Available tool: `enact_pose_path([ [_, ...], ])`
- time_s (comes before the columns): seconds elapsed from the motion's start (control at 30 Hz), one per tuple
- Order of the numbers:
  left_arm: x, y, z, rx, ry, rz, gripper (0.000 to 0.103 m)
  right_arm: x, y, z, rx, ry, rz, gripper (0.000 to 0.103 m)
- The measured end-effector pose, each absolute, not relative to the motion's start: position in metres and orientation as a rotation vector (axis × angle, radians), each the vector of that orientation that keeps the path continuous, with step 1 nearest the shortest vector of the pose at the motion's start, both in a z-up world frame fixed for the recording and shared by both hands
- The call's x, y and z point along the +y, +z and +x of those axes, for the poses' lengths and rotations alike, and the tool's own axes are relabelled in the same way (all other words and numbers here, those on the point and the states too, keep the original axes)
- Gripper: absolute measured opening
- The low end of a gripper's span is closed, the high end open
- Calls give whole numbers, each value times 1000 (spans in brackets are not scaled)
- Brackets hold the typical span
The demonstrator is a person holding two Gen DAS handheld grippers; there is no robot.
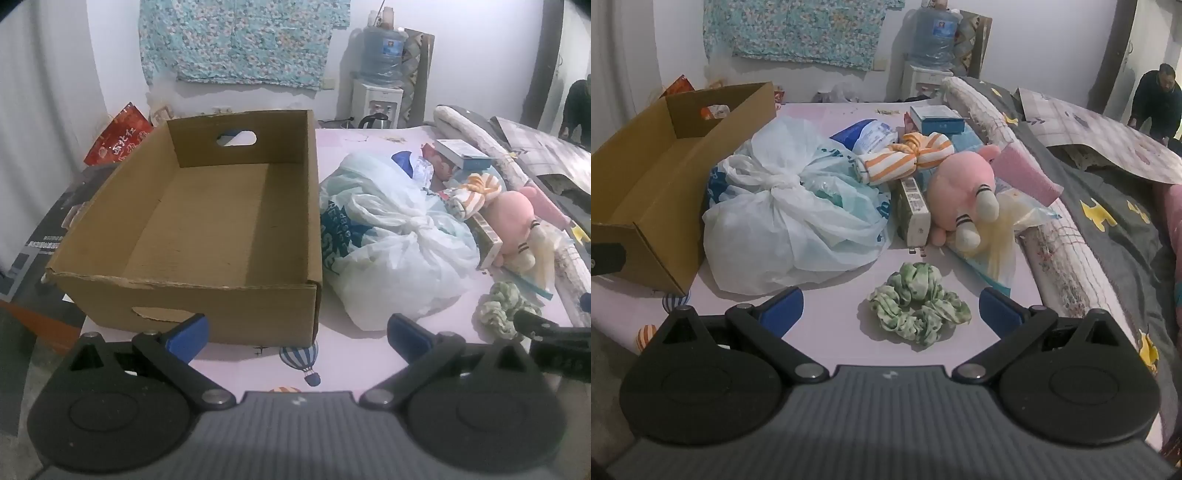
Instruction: Organize soft objects
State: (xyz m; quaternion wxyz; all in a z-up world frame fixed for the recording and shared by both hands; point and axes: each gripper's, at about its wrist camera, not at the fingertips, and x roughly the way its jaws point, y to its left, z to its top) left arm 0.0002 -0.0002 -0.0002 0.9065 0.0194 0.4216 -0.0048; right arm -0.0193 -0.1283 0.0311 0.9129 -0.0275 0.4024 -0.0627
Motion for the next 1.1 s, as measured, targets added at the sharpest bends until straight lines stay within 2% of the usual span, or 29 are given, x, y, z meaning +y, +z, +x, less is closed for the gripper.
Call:
enact_pose_path([
  [1.1,-2,7,0,857,-44,54,103,-124,42,-16,824,-96,-63,102],
])
